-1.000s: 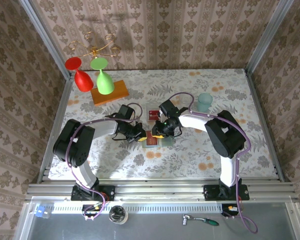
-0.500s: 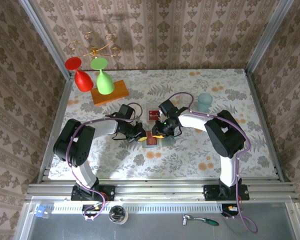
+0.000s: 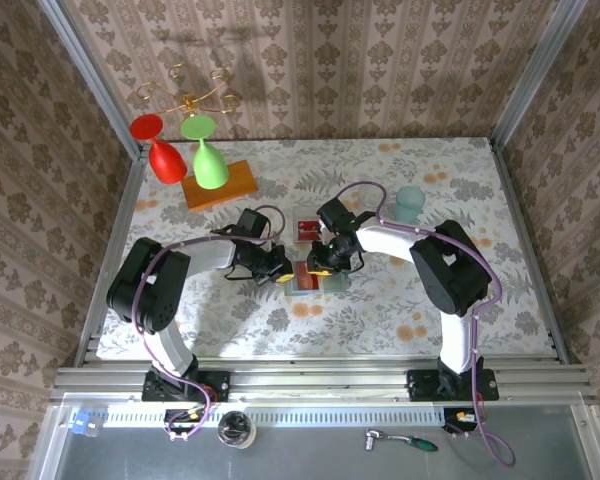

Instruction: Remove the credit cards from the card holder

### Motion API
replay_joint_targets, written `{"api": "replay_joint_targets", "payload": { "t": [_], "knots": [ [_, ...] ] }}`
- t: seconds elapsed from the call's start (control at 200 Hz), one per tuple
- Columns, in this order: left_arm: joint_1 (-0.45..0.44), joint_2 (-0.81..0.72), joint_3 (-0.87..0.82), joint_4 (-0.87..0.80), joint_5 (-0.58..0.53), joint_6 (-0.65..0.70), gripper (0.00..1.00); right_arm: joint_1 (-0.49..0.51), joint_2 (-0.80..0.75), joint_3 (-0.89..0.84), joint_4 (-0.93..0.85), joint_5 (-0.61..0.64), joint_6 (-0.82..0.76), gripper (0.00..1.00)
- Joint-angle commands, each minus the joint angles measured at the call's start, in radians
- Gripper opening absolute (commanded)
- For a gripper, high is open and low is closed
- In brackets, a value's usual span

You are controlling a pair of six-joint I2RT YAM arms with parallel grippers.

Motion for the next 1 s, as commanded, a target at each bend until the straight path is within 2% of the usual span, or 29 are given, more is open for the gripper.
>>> {"api": "replay_joint_targets", "payload": {
  "t": [0.0,0.995],
  "knots": [
    [0.004,0.014,0.024,-0.029,-0.008,0.026,0.05,0.004,-0.007,0.022,-0.053,0.036,-0.018,0.25],
    [-0.035,0.008,0.078,-0.031,-0.009,0.032,0.05,-0.002,-0.074,-0.013,-0.036,0.06,-0.018,0.25]
  ]
}}
